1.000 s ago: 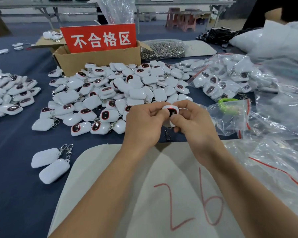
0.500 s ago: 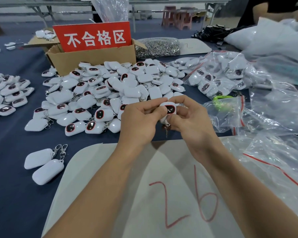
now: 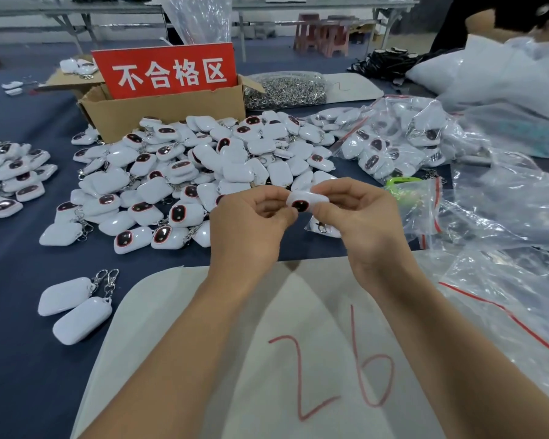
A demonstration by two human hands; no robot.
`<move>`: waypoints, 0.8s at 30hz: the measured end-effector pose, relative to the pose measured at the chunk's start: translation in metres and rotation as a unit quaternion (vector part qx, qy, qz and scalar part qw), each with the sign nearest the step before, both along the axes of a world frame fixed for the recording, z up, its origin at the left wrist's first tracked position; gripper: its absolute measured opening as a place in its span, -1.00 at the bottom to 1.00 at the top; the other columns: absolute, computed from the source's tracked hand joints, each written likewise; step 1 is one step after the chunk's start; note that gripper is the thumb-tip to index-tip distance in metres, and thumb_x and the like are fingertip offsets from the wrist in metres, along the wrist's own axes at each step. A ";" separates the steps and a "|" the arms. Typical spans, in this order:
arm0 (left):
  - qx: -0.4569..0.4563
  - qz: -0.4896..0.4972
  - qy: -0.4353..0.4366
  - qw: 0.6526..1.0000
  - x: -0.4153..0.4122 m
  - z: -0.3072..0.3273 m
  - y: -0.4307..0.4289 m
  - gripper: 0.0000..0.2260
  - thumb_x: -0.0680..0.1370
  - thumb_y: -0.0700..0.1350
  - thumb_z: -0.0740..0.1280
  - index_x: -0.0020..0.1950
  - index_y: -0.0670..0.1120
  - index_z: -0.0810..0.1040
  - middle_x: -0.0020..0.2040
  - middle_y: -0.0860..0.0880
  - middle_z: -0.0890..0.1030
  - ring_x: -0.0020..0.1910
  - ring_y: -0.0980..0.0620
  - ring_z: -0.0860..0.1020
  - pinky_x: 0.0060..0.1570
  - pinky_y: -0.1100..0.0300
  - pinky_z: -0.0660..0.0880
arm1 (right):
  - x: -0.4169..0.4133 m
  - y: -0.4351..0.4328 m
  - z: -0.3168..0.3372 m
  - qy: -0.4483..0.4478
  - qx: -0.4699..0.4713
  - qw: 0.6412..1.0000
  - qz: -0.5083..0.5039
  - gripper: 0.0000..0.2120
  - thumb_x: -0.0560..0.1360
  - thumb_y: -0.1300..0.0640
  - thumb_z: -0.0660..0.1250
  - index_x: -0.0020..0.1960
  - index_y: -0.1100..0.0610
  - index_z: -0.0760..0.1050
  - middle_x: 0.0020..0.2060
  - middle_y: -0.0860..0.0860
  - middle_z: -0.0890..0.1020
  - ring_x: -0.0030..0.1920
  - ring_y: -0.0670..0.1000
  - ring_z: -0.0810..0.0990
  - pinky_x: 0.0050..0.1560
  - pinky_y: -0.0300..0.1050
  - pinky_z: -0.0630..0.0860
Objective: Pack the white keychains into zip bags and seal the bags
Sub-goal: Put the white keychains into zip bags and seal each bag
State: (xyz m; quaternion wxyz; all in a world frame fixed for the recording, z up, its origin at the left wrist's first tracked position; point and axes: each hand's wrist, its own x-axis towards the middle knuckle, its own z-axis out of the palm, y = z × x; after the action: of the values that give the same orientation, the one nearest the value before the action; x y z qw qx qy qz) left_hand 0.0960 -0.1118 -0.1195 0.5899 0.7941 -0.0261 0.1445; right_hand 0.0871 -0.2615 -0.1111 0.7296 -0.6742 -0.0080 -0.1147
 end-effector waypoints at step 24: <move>-0.109 -0.005 -0.003 0.994 -0.004 0.005 -0.006 -0.83 0.63 -0.13 0.37 0.11 0.09 0.71 -0.26 0.06 0.72 -0.37 0.09 0.65 -0.27 0.32 0.56 | -0.003 -0.003 0.003 0.000 -0.062 0.997 0.047 -0.49 0.42 0.44 0.40 0.23 -0.02 0.68 -0.15 0.30 0.70 -0.19 0.09 0.63 0.06 0.21 0.63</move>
State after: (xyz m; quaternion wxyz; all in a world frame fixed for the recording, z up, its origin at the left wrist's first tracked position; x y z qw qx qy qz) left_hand 0.0918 -0.1174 -0.1141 0.6738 0.7242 -0.0160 0.1460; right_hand 0.0841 -0.2641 -0.1076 0.6913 -0.7166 -0.0470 -0.0795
